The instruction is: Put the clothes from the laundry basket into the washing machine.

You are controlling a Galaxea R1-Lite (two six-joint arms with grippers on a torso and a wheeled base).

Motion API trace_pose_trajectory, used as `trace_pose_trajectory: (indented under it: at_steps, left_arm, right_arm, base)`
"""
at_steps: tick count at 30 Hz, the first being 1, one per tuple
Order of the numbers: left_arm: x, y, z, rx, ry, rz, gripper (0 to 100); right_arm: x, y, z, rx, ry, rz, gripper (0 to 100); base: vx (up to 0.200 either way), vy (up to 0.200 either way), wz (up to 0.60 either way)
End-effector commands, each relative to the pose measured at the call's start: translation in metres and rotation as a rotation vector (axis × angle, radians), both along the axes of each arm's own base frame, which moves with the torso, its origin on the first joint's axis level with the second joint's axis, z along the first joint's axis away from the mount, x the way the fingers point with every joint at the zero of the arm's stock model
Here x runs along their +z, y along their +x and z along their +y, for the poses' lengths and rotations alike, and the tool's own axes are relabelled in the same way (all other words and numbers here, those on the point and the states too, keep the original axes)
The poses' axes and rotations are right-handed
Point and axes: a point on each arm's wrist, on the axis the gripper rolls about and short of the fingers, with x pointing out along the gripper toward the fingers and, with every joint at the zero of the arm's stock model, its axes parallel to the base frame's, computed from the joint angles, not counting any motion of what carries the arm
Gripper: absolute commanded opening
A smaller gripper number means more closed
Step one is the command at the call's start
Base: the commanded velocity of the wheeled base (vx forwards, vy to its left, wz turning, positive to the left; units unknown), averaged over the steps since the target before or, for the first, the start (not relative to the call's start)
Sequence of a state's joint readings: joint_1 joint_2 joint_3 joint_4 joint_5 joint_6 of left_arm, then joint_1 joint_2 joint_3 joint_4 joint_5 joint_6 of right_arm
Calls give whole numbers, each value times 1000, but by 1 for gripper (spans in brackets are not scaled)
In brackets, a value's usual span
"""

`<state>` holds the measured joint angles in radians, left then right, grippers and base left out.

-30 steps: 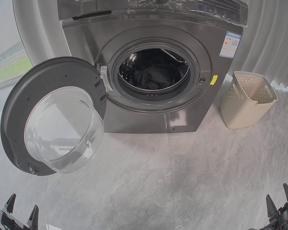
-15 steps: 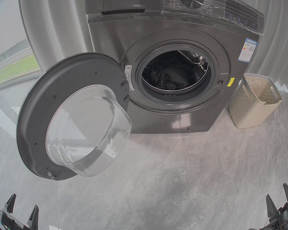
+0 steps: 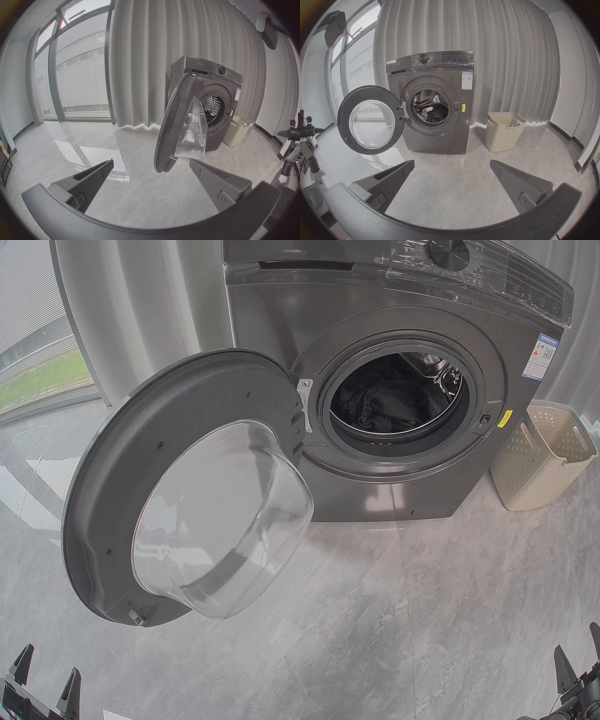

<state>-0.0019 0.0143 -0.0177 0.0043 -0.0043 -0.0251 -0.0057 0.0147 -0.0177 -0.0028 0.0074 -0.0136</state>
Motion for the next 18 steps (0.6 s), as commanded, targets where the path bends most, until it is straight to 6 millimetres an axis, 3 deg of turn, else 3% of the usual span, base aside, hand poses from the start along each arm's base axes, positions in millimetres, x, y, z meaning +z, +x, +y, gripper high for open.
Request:
trace_pose_trajectory:
  at_steps: [1,6,15,17,18]
  left_arm:
    - [-5,0,0,2,1,4,100]
    - [-5,0,0,11,13,4,100]
    - [-5,0,0,12,19,2,100]
    - [11,-4,0,20,6,-74,100]
    - [37,-12,0,23,0,-180,100]
  right_arm:
    - [-5,1,0,0,0,13,100]
    - [-5,1,0,0,0,13,100]
    - [-5,1,0,0,1,13,100]
    - [-5,1,0,0,1,13,100]
    - [-5,1,0,0,1,13,100]
  base:
    - [0,200,0]
    - [0,200,0]
    - [0,0,0]
    - [0,0,0]
    - [0,0,0]
